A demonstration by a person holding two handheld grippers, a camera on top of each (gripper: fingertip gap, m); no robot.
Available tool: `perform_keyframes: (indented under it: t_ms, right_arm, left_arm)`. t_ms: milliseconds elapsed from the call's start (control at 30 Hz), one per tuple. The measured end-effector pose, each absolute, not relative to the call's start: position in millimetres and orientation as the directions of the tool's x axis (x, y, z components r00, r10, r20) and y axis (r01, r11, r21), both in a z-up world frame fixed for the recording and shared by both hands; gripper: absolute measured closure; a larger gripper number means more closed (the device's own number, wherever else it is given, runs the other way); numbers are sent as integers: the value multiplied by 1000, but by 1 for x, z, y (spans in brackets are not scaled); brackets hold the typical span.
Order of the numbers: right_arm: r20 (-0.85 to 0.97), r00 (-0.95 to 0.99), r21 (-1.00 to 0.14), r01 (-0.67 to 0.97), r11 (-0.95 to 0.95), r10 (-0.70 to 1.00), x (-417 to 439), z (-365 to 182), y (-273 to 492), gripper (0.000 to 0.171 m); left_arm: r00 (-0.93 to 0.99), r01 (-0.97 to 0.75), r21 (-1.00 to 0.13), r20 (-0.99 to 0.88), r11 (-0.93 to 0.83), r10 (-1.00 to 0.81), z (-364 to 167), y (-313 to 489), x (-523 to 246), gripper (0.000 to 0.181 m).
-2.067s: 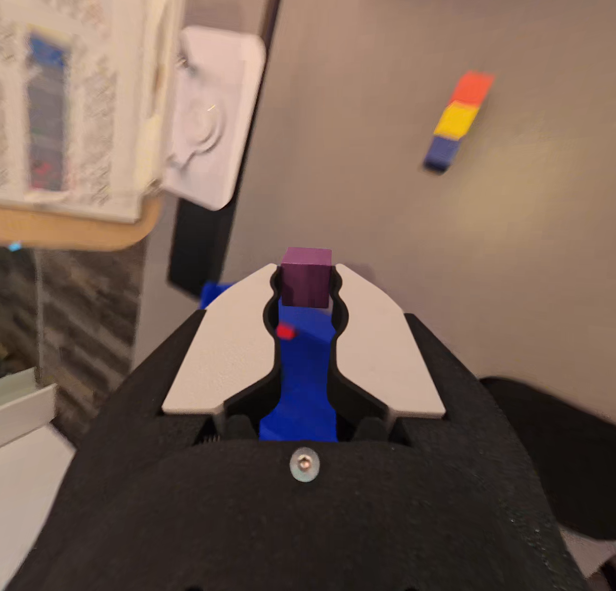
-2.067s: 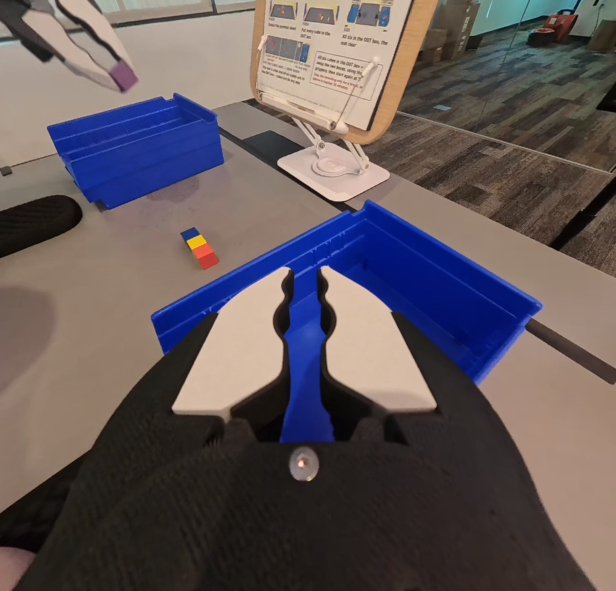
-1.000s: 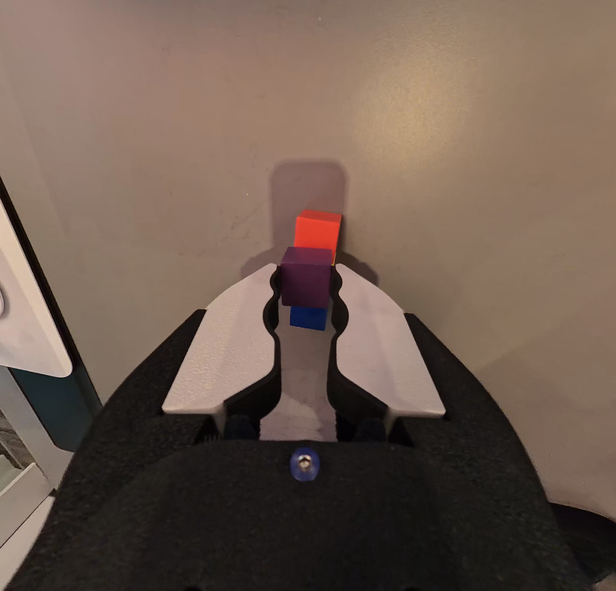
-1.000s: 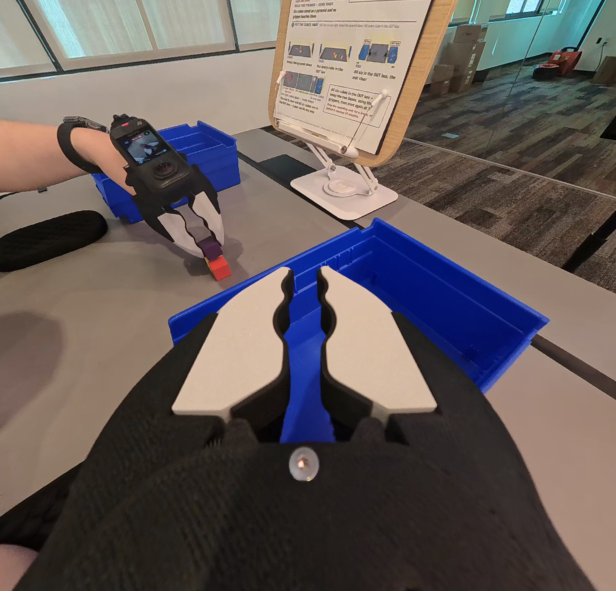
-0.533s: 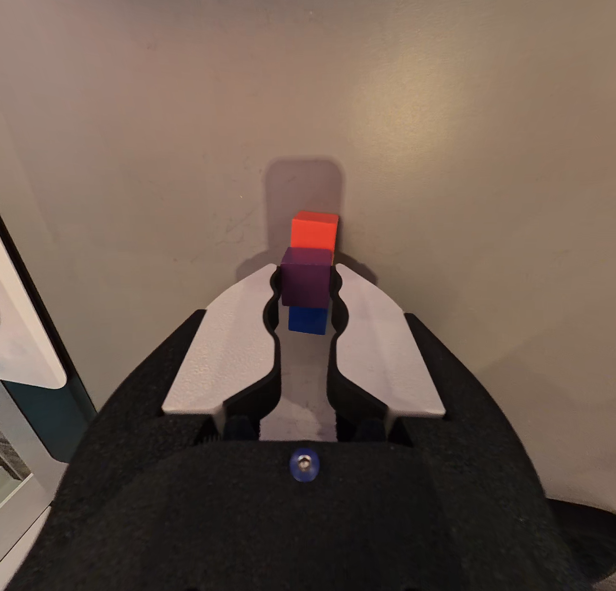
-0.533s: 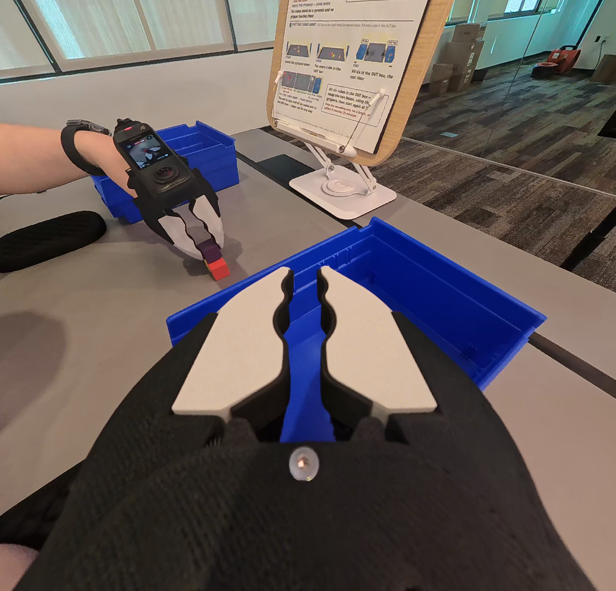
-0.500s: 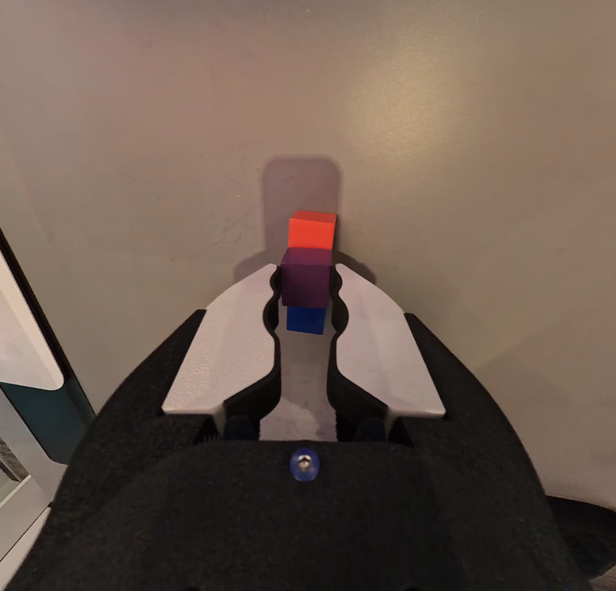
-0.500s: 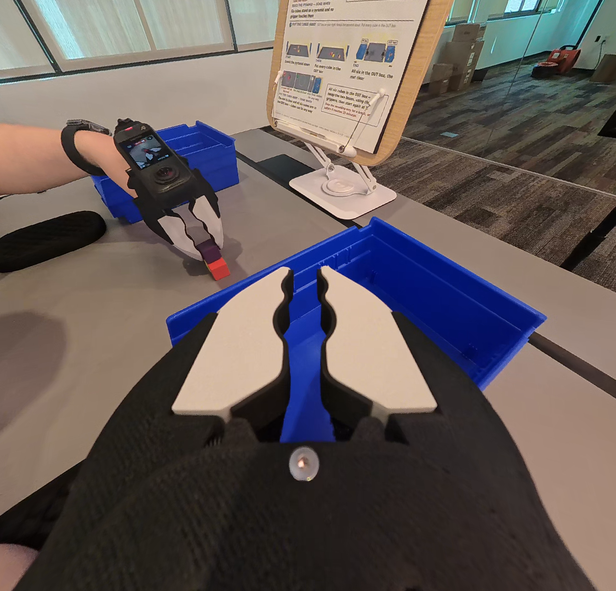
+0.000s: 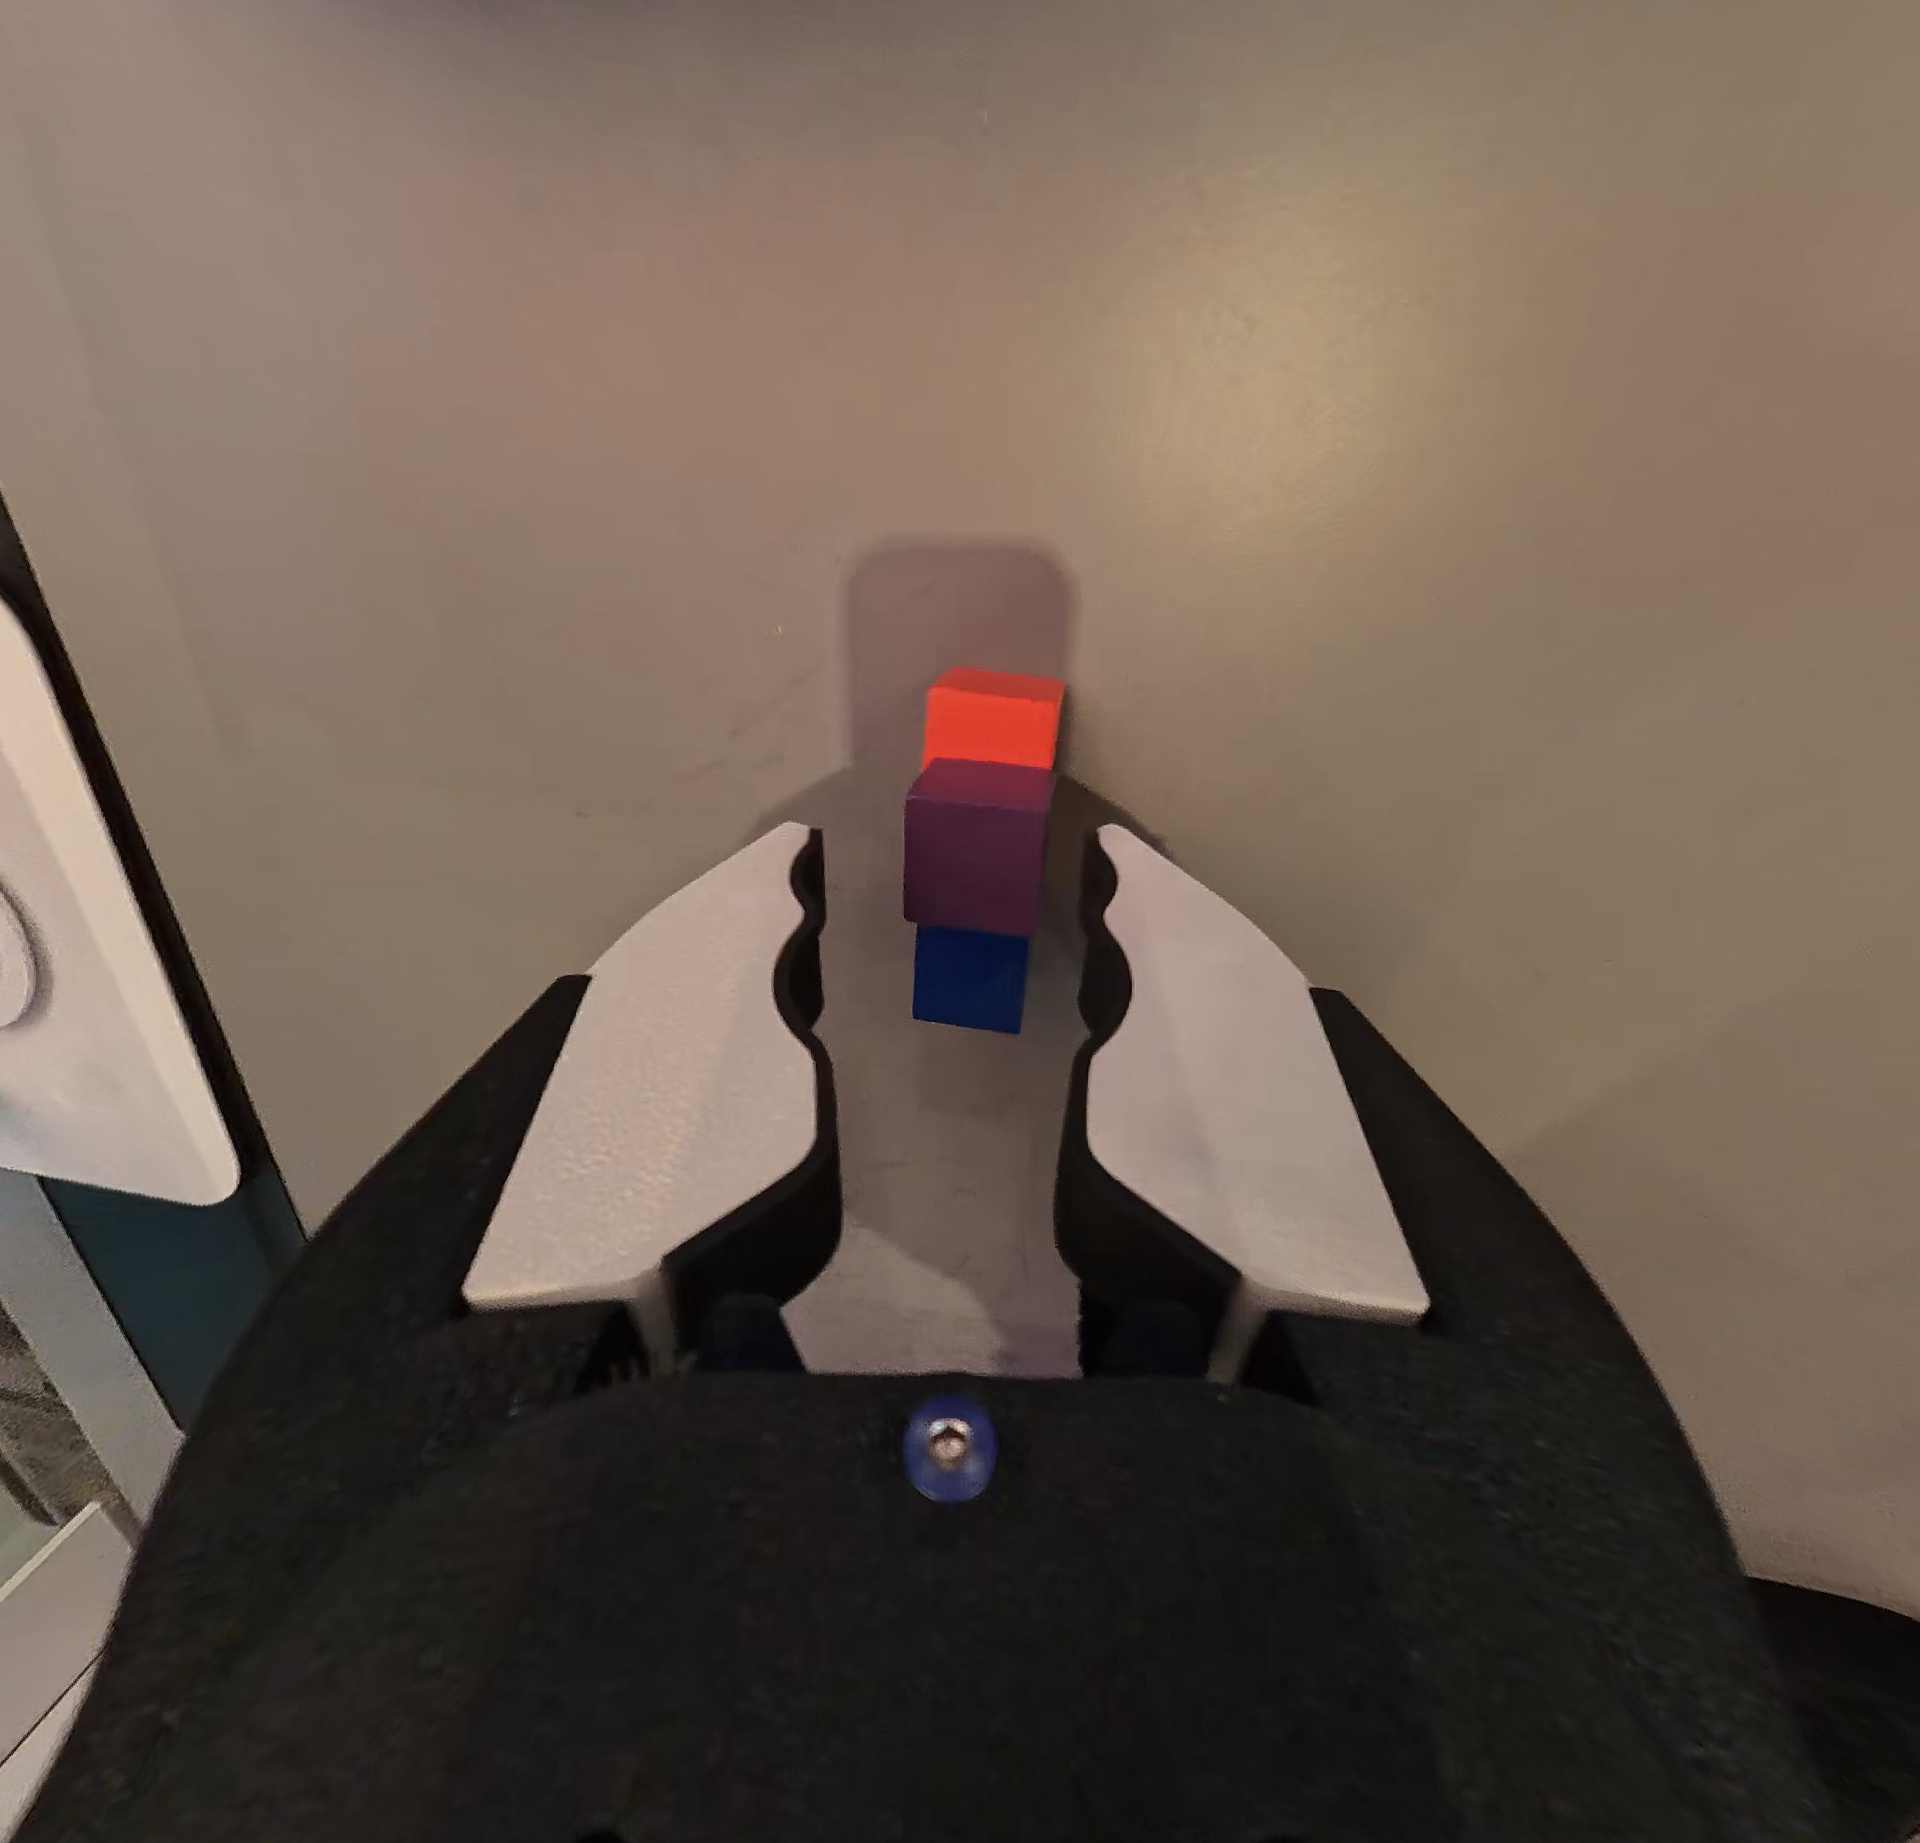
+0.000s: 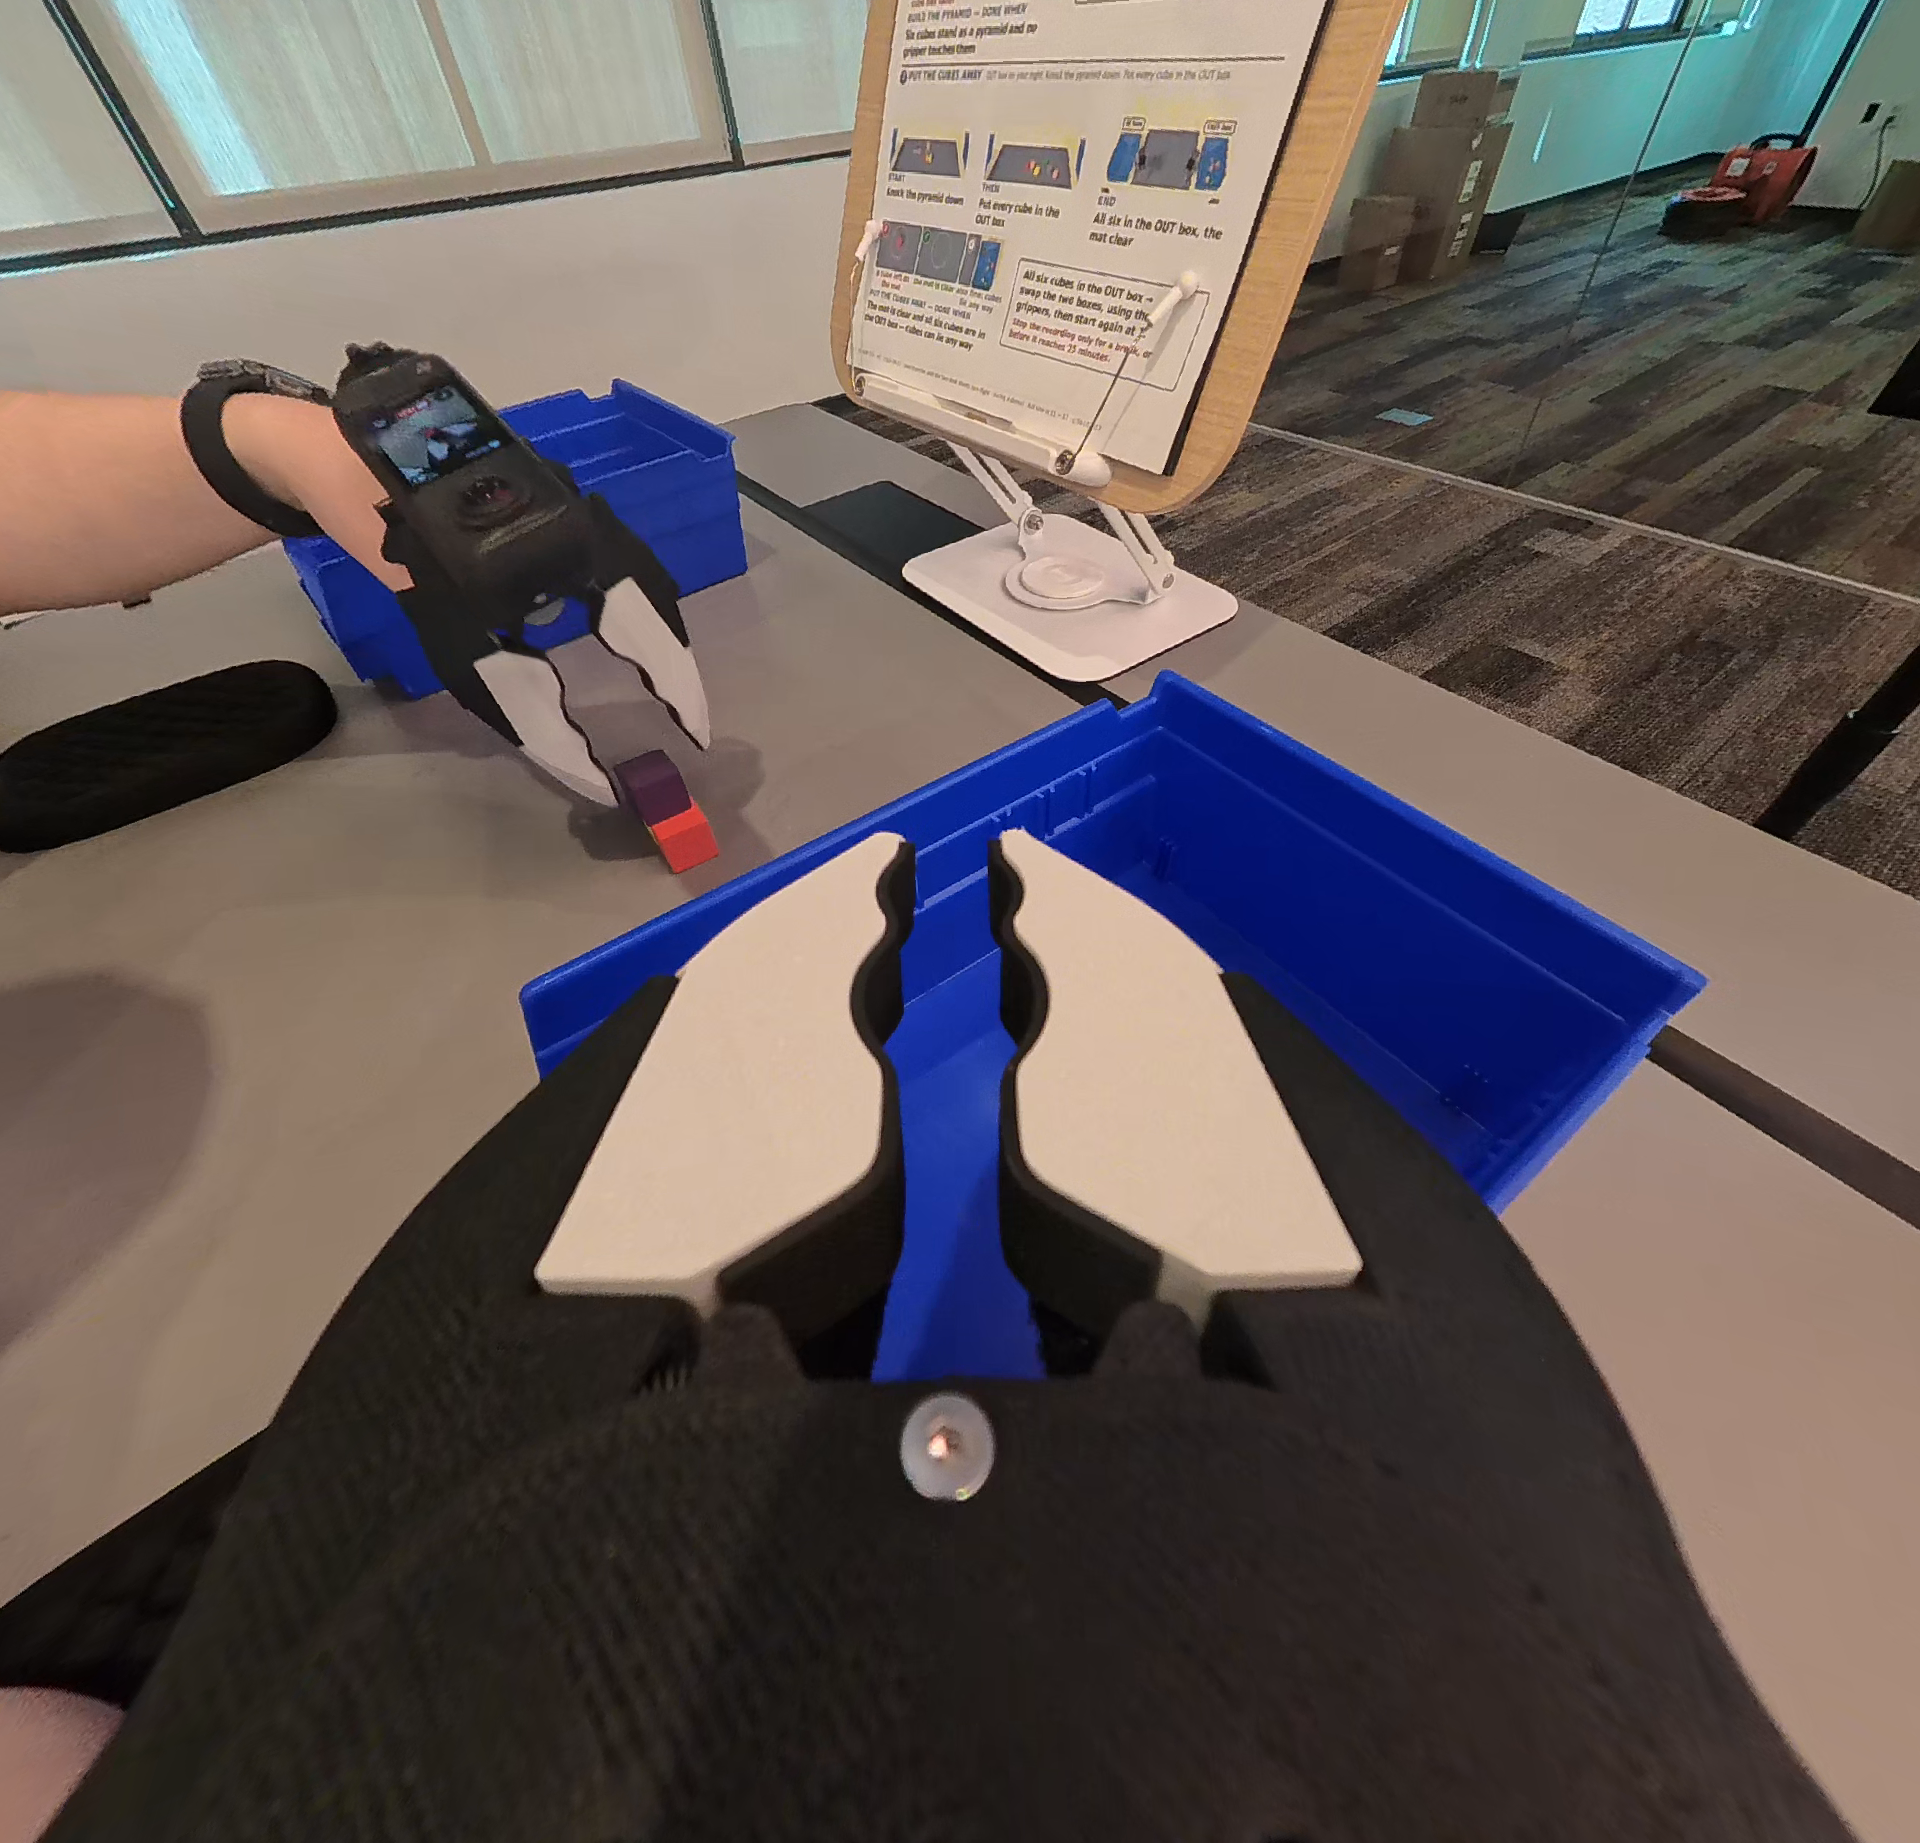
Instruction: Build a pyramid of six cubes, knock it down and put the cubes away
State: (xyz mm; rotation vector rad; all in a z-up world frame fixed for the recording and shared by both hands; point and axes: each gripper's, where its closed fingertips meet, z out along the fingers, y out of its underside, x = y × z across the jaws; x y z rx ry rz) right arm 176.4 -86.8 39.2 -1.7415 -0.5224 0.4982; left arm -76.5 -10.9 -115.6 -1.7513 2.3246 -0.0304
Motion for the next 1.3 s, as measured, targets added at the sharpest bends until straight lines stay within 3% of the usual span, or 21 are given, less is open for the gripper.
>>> perform_keyframes:
  t_ms: [633,867,1067,1167,1300]
  right_arm:
    - [-56,804,-977,79,-200,591,176,42,-90,157]
    - [-60,802,-976,78,-203,594,177,40,-90,157]
    - [-74,800,-977,61,-203,596,178,40,-90,157]
    - [-70,796,-977,67,-201,602,175,40,-87,157]
    - [-65,792,-970,93,-225,607,170,36,-83,157]
  left_arm:
    - [-286,-945,-96,-229,314,-931,-124,-5,-78,140]
    - [-257,-939,-174,-219,297,-941,-96,-14,-82,139]
    - [11,-897,-417,-353,146,-936,25,31,-147,143]
    - [179,-908,-419,-413,12,-893,54,87,-214,143]
    - [305,-917,-358,-343,-177,-888,28,141,-297,140]
